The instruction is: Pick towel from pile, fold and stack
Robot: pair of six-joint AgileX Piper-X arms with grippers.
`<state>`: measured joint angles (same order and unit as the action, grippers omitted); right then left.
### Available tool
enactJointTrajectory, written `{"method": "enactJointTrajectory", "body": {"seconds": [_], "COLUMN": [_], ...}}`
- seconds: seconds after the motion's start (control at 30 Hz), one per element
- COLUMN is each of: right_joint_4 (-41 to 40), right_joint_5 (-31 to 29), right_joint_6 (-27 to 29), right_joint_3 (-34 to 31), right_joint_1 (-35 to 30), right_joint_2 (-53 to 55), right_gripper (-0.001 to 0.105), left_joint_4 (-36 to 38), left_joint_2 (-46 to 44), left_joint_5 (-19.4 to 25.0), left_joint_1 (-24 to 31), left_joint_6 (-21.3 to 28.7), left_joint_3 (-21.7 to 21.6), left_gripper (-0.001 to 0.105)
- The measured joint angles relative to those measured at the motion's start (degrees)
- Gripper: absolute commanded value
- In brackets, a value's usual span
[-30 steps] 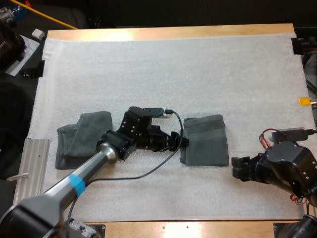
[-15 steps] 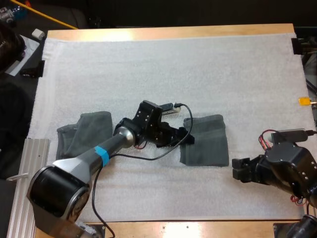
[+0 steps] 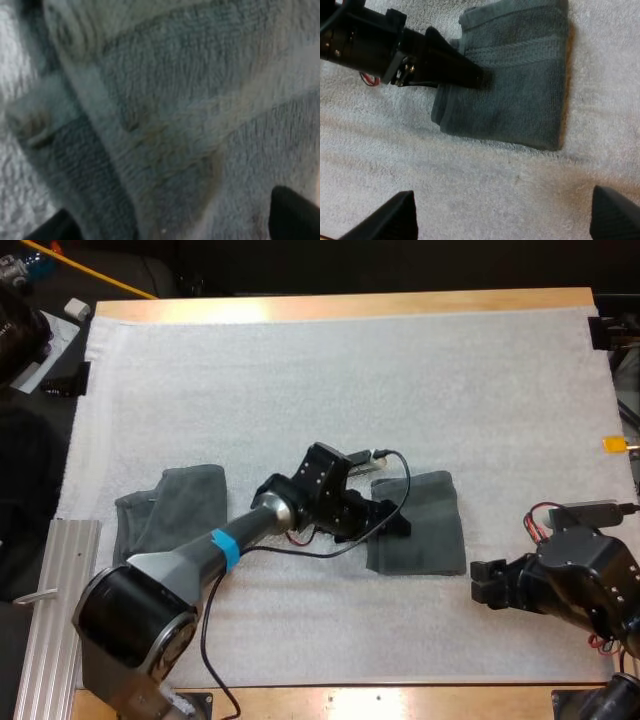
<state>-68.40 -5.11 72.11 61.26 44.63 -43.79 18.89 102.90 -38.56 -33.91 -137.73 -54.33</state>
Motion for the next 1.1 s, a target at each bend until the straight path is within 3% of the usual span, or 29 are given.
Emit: {"method": "enactJointTrajectory", "body": {"seconds": [0.13, 0.23, 0.43, 0.5, 0.73, 0.77, 0.93, 1.1], "right_joint_4": [0.0, 0.0, 0.0, 0.0, 0.0, 0.0, 0.0, 0.0], "right_joint_5": [0.0, 0.0, 0.0, 0.0, 0.0, 0.0, 0.0, 0.0], "right_joint_6": [0.0, 0.0, 0.0, 0.0, 0.0, 0.0, 0.0, 0.0], "right_joint_3": [0.0, 0.0, 0.0, 0.0, 0.0, 0.0, 0.0, 0.0], "right_joint_1": [0.0, 0.0, 0.0, 0.0, 0.0, 0.0, 0.0, 0.0], "right_joint_2": [0.0, 0.0, 0.0, 0.0, 0.0, 0.0, 0.0, 0.0], "right_gripper": [0.068, 0.068, 0.068, 0.068, 0.067, 0.067, 0.067, 0.067], "left_joint_4": [1.4, 1.8, 2.7, 3.4, 6.3, 8.5, 9.4, 17.0], "left_joint_2": [1.5, 2.3, 2.8, 2.9, 1.4, -1.5, -2.6, -9.6], "left_joint_5": [0.0, 0.0, -0.1, -0.2, 0.3, 1.0, 1.3, 3.8], "left_joint_1": [-1.4, -2.4, -2.8, -2.8, -2.8, -2.3, -1.9, 2.1], "left_joint_6": [-0.9, -1.3, -1.5, -1.5, 2.6, 5.6, 7.6, 15.5], "left_joint_3": [-2.4, -3.6, -4.0, -4.1, -4.4, -4.7, -4.8, -4.5], "left_gripper": [0.068, 0.06, 0.012, 0.001, 0.0, 0.0, 0.0, 0.0]}}
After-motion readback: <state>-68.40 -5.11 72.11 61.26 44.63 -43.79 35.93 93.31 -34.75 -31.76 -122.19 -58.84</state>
